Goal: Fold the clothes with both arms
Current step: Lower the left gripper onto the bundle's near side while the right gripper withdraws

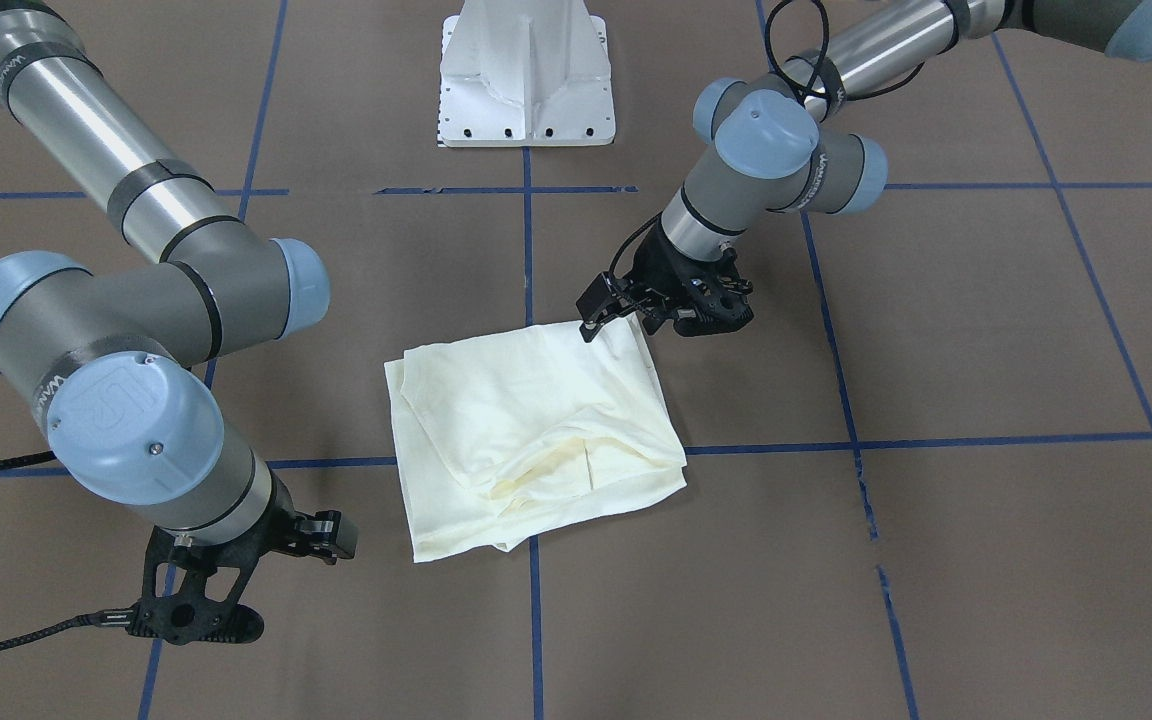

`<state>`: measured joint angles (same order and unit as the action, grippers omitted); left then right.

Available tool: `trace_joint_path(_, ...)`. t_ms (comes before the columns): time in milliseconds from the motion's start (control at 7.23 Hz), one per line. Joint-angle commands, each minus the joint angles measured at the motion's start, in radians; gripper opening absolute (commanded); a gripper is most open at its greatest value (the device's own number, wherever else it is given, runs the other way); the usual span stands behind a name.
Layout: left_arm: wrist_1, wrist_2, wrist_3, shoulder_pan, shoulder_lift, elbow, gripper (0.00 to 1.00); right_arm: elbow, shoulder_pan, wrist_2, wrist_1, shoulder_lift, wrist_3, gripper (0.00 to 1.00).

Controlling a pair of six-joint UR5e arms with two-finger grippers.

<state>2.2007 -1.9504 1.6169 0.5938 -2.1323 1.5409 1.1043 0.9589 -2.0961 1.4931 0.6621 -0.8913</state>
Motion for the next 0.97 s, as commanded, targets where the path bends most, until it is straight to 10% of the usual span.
trace_joint_path(0,0.027,0.001,0.000,-0.002,-0.004,-0.031,1.00,0.009,0.001,-0.001,-0.001,0.007,0.000,1.00)
trace_joint_path(829,0.085,0.002,-0.002,-0.011,-0.035,-0.085,1.00,0.009,0.001,0.001,-0.001,0.007,0.000,1.00)
